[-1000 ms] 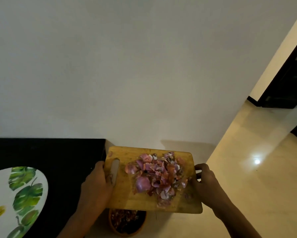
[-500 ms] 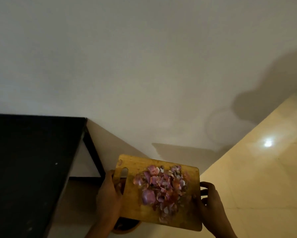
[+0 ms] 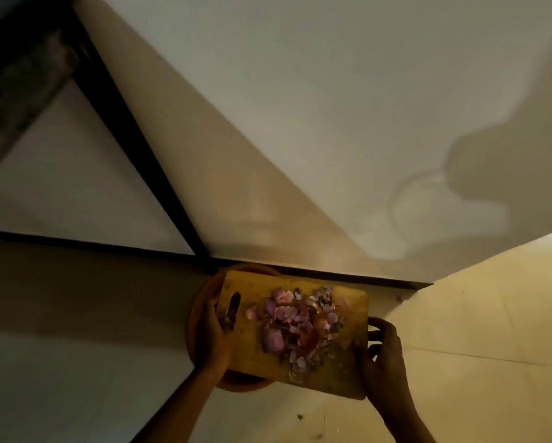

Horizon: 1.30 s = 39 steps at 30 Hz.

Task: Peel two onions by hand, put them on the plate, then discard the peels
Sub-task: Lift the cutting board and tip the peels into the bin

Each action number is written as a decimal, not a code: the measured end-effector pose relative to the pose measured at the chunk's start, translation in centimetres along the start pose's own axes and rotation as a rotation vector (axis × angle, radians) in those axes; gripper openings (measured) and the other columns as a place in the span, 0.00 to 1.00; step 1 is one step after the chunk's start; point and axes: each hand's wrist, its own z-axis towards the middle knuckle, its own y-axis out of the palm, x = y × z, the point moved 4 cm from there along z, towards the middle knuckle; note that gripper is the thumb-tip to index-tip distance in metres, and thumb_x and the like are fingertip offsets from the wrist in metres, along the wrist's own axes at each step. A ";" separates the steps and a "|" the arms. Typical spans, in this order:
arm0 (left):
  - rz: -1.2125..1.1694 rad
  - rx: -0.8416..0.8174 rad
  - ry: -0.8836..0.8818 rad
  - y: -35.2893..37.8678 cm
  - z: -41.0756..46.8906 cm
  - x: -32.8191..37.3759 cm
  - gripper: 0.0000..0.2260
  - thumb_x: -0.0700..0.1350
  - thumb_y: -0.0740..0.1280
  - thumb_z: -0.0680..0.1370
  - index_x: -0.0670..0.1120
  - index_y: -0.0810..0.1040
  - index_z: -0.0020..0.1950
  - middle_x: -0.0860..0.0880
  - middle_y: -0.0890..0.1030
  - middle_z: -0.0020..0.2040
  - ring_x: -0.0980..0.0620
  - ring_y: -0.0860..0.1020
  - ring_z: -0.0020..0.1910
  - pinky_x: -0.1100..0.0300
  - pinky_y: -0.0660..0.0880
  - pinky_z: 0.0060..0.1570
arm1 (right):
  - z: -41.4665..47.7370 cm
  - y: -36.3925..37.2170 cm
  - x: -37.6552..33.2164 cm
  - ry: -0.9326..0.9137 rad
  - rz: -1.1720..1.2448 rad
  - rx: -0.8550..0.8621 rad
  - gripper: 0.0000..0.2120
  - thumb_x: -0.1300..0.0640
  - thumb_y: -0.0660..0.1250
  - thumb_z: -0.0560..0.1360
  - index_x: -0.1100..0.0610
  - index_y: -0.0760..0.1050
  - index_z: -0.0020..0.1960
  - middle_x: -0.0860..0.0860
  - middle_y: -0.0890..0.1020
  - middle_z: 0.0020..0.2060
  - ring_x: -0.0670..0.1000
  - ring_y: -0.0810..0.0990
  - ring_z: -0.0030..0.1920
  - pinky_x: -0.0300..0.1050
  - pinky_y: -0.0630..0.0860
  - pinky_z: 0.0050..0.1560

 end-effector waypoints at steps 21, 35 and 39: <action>-0.111 -0.188 -0.039 5.5 4.5 -2.1 0.31 0.64 0.51 0.75 0.52 0.56 0.76 0.48 0.60 0.74 0.45 0.60 0.72 0.48 0.57 0.70 | 2.4 6.7 1.2 0.273 0.362 0.157 0.13 0.50 0.52 0.83 0.56 0.68 0.61 0.51 0.75 0.45 0.55 0.76 0.47 0.51 0.74 0.50; 0.615 0.059 1.137 12.4 -0.9 -1.5 0.25 0.55 0.50 0.81 0.46 0.54 0.76 0.43 0.61 0.74 0.42 0.61 0.73 0.43 0.60 0.67 | 1.7 7.3 -1.9 0.191 0.293 0.124 0.08 0.52 0.55 0.82 0.55 0.69 0.55 0.50 0.78 0.42 0.53 0.79 0.42 0.53 0.78 0.48; 1.184 -0.442 0.810 14.2 1.7 -2.6 0.31 0.63 0.54 0.78 0.48 0.52 0.76 0.45 0.56 0.76 0.42 0.59 0.74 0.46 0.58 0.71 | 1.3 7.3 -2.9 0.173 0.269 0.124 0.11 0.50 0.55 0.82 0.55 0.69 0.58 0.52 0.77 0.45 0.57 0.79 0.45 0.58 0.79 0.51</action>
